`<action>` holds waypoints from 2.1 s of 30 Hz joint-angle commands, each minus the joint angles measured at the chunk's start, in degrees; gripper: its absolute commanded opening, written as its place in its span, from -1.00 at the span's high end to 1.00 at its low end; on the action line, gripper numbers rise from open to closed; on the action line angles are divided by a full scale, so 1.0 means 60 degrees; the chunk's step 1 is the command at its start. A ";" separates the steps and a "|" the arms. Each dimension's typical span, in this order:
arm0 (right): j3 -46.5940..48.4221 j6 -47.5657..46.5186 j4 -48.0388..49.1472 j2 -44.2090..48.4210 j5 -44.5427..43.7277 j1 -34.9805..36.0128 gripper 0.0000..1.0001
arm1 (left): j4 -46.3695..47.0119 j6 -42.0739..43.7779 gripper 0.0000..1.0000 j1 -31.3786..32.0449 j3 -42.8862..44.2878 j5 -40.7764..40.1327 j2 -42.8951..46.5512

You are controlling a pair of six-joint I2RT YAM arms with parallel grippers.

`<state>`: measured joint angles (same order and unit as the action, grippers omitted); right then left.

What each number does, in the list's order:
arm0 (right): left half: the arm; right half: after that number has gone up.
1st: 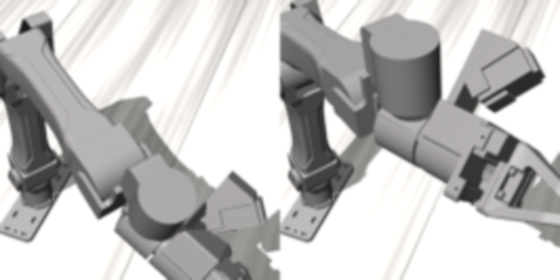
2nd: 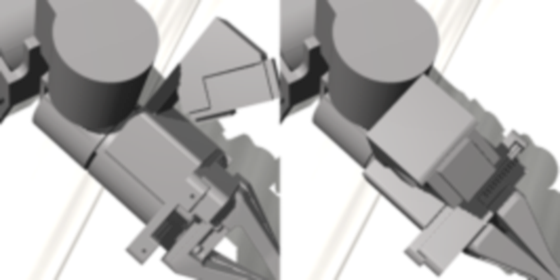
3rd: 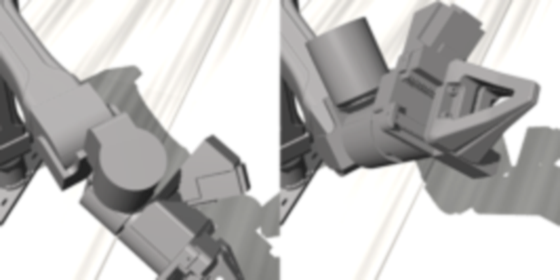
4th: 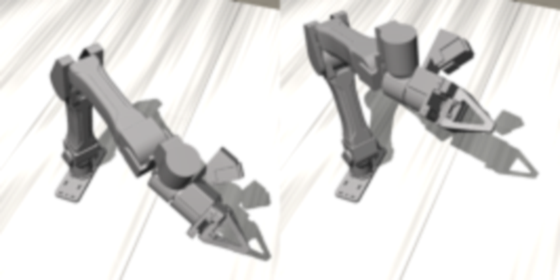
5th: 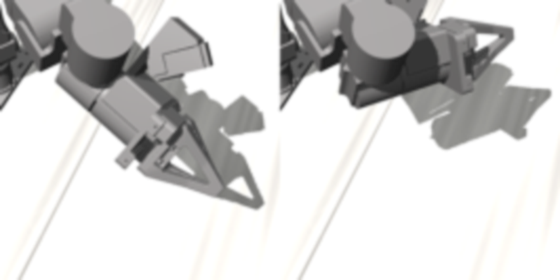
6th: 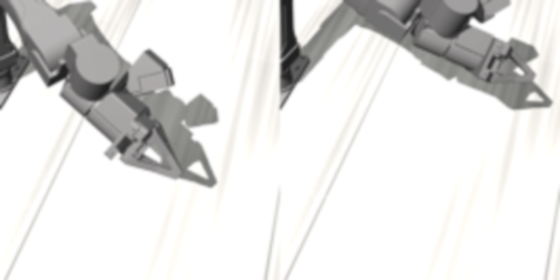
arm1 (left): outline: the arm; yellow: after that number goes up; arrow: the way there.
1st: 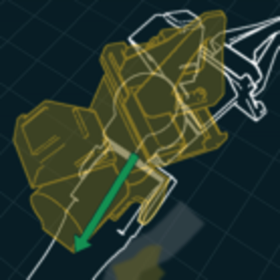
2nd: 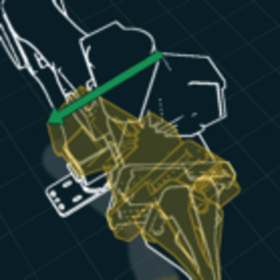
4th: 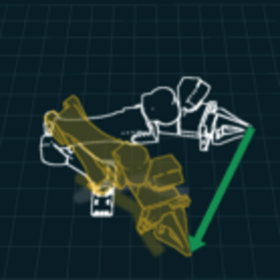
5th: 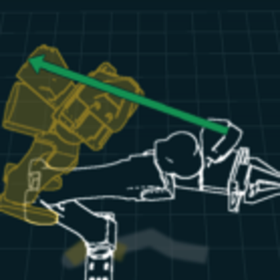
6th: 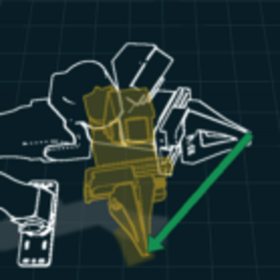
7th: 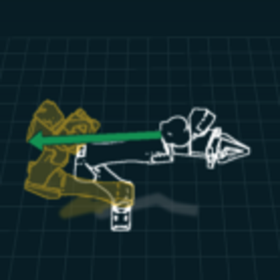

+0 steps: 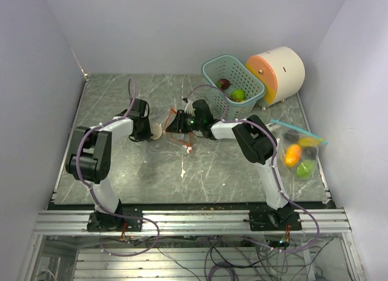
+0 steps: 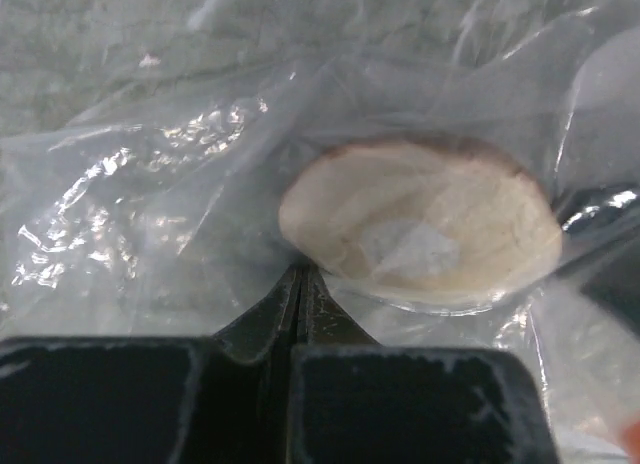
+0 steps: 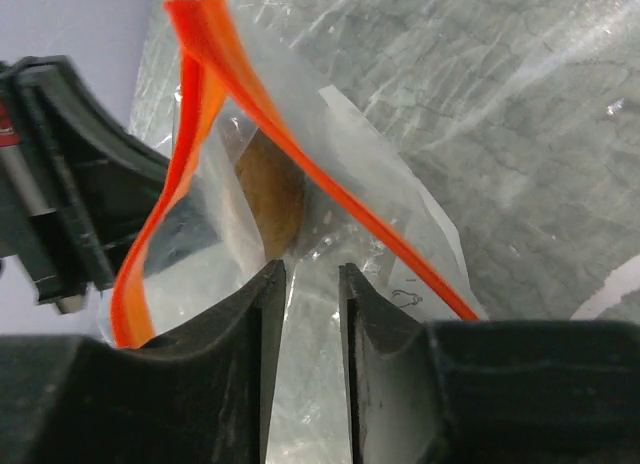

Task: Open the zip-top bag and remove the fake food
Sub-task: Pick up the fake fruit from the zipper food storage bag.

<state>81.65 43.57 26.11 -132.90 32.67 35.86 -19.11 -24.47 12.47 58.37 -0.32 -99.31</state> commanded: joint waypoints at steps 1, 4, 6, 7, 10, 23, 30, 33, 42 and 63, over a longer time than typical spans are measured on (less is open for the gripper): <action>0.0447 0.0212 0.0167 -0.0043 0.0171 0.0138 0.35 | 0.0253 -0.0282 0.86 -0.0071 0.0595 -0.0285 -0.0898; 0.0538 0.0196 0.0090 -0.0114 0.0195 0.0215 0.17 | 0.0341 -0.0331 0.86 -0.0060 0.0762 -0.0001 -0.1192; 0.0529 0.0160 0.0101 -0.0078 0.0174 0.0220 0.05 | 0.0405 -0.0334 0.86 -0.0055 0.0739 0.0113 -0.1231; 0.0528 0.0133 0.0102 -0.0050 0.0160 0.0233 0.04 | 0.0416 -0.0320 0.86 -0.0056 0.0733 0.0143 -0.1232; 0.0515 0.0057 0.0152 0.0061 0.0153 0.0237 0.00 | 0.0399 -0.0290 0.86 -0.0057 0.0714 0.0226 -0.1216; 0.2608 -0.1503 -0.1484 -0.1003 -0.0551 0.0337 0.03 | -0.0695 0.0663 0.86 0.0002 0.0874 0.1320 -0.0703; 0.3206 -0.1640 -0.1872 -0.1571 -0.0479 0.0425 0.26 | -0.0872 0.0752 0.86 0.0002 0.1112 0.1782 -0.0429; 0.2958 -0.1578 -0.1683 -0.1508 -0.0321 0.0442 0.35 | -0.0830 0.0731 0.87 0.0002 0.1169 0.1827 -0.0450; 0.1370 -0.0827 -0.0017 -0.0534 0.0114 0.0267 1.00 | -0.0649 0.0616 0.86 0.0002 0.0845 0.1743 -0.0338; 0.2415 -0.0753 -0.0032 -0.1233 0.0227 0.0176 -0.24 | -0.0716 0.1146 0.86 0.0002 0.0647 0.3928 -0.0952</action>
<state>94.43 37.76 23.51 -137.64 31.86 37.01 -23.11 -19.05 12.47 62.78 18.33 -102.98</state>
